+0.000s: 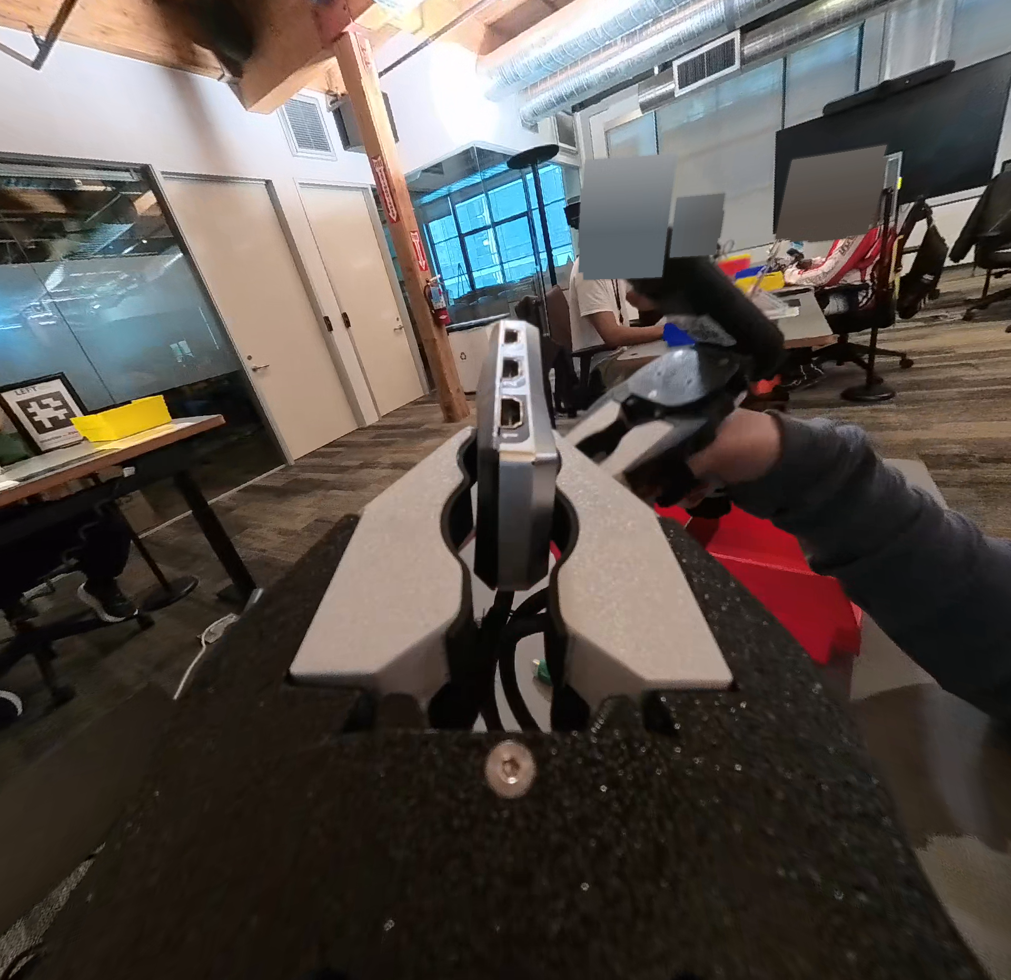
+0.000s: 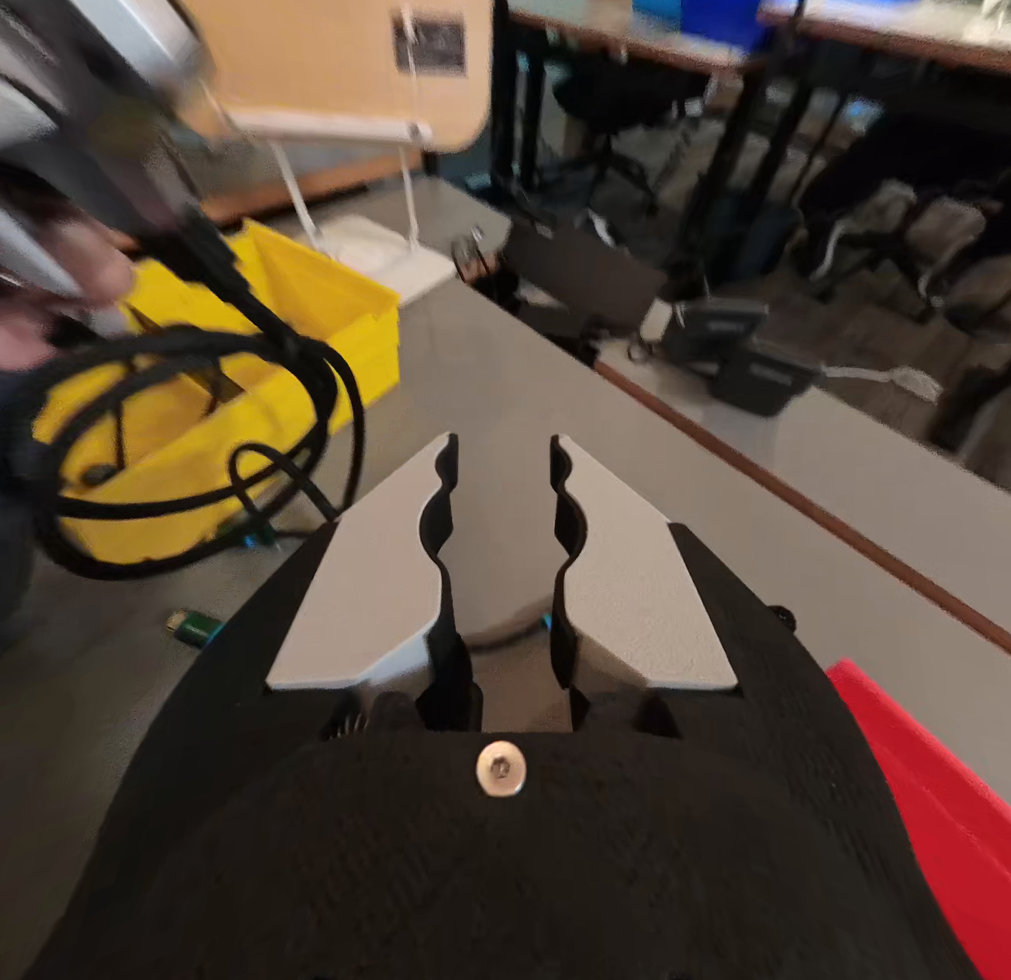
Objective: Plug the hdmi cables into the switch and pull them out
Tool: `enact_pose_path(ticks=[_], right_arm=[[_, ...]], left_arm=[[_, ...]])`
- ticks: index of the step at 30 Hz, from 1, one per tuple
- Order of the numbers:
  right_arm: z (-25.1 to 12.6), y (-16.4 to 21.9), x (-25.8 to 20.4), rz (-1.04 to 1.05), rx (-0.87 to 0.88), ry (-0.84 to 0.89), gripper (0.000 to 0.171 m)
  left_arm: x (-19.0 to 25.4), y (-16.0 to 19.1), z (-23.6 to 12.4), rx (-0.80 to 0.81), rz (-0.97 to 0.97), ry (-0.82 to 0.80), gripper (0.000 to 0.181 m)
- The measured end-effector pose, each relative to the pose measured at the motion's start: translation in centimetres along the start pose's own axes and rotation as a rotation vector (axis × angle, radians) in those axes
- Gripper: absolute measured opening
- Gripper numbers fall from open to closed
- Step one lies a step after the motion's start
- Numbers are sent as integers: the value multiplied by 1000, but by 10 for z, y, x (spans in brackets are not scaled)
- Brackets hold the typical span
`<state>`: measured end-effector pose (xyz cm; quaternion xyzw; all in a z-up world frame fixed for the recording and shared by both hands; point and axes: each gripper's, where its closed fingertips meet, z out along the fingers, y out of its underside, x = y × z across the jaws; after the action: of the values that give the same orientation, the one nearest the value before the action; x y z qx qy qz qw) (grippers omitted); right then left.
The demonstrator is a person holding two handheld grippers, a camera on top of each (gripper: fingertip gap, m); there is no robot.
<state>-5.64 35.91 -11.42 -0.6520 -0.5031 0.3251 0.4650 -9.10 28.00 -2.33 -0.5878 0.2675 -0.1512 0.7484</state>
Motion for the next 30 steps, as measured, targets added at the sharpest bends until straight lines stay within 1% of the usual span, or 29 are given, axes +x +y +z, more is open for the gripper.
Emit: enact_pose_path(ticks=[4,6,7,9,12,13,15,16,17,19,21,23,30], right_arm=[[21,50,7,-8,-286,70,32],[28,59,3,-40,-335,64,32],[30,57,-3,-62,-329,42,32],[30,49,-30,-114,-285,-95,32],[17,46,-88,-168,-243,-422,35],[15,47,-99,-179,-242,-480,37],[15,50,-109,-199,-258,-522,38],[17,52,-109,-204,-270,-519,35],[20,55,-108,-208,-285,-507,29],[25,55,-101,-232,-292,-461,6],[26,46,-96,-246,-253,-419,4],[19,36,-98,-250,-210,-423,4],[-20,-7,-84,-231,-8,-337,2]], left_arm=[[-3,-10,-5,51,7,-21,19],[-6,-11,-6,64,7,-41,19],[-8,-11,-7,70,4,-51,19],[-9,-13,-7,84,-2,-53,19],[-9,-14,-8,97,-15,-43,19],[-9,-15,-8,98,-17,-41,19],[-8,-14,-8,98,-20,-38,19],[-8,-14,-9,96,-20,-36,19],[-8,-14,-9,96,-22,-35,19],[-9,-15,-10,98,-23,-33,19],[-11,-15,-12,95,-23,-47,19],[-17,-13,-14,82,-27,-71,19],[-40,-7,-26,71,-86,-150,19]])
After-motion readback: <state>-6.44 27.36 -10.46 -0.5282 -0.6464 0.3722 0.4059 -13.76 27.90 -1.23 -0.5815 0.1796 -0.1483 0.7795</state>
